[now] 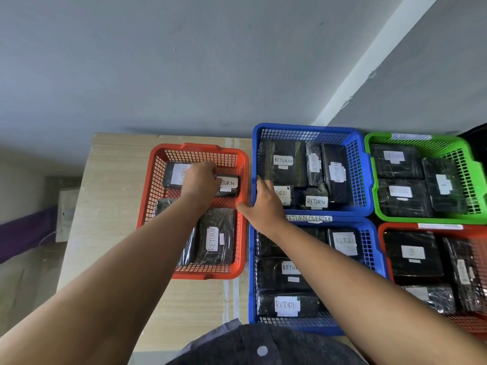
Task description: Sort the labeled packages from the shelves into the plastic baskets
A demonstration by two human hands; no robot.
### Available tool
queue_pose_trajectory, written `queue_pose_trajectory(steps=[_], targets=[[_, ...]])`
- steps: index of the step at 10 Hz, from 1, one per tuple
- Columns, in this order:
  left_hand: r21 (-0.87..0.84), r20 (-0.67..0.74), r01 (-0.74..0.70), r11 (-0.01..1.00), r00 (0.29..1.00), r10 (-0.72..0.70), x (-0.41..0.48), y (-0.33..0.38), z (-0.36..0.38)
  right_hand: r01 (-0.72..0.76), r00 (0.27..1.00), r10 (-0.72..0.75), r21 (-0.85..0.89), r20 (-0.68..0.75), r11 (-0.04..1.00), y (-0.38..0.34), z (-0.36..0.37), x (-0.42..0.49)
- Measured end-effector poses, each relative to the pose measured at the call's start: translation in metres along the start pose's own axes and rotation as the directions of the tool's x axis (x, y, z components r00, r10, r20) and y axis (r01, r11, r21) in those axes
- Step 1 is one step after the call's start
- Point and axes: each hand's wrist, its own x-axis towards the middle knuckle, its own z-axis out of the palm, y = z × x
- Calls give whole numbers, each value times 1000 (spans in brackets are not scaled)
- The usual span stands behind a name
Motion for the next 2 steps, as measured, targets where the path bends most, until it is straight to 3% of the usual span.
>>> queue_pose_trajectory(steps=[2], targets=[[0, -97, -44, 999, 994, 43, -20, 0, -4, 39, 998, -41, 28, 45, 999, 5, -14, -6]])
